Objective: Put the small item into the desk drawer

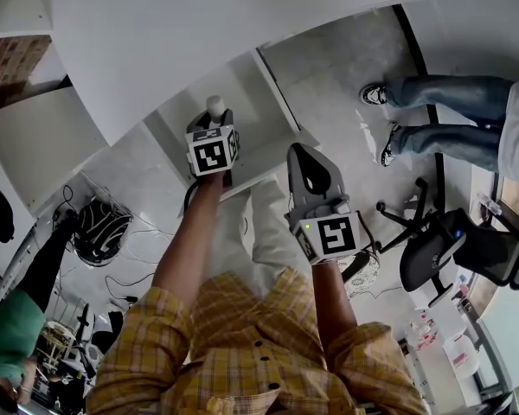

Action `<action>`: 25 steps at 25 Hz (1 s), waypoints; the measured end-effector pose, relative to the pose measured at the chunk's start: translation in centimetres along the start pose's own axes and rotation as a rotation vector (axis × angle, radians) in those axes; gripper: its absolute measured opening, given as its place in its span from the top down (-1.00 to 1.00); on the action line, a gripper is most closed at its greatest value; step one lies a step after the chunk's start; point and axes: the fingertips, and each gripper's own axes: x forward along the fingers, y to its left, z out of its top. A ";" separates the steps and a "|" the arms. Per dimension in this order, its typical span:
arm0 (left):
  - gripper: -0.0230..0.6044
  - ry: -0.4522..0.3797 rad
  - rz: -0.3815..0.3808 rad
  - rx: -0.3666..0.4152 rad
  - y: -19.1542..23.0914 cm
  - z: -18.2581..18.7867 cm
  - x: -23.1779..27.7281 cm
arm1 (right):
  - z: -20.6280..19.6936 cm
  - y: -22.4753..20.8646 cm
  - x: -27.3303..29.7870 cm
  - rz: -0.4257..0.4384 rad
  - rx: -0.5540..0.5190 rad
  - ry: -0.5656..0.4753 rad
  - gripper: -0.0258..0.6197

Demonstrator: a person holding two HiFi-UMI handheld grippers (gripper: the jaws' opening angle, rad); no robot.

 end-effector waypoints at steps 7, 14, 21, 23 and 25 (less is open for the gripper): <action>0.36 0.040 0.013 -0.034 0.2 -0.6 2.1 | -0.1 -0.7 -0.1 -0.003 0.003 0.013 0.93; 0.36 0.073 0.017 -0.041 0.6 -0.9 2.8 | -0.4 -0.5 0.2 0.006 -0.003 0.020 0.93; 0.36 0.118 0.016 -0.069 1.0 -2.1 4.2 | -1.0 -0.8 0.2 0.006 0.005 0.026 0.93; 0.34 0.121 0.015 -0.073 1.0 -2.3 4.5 | -1.0 -0.9 0.3 0.007 0.004 0.029 0.93; 0.34 0.124 0.017 -0.072 0.9 -2.3 4.6 | -1.1 -1.0 0.3 0.004 0.007 0.028 0.93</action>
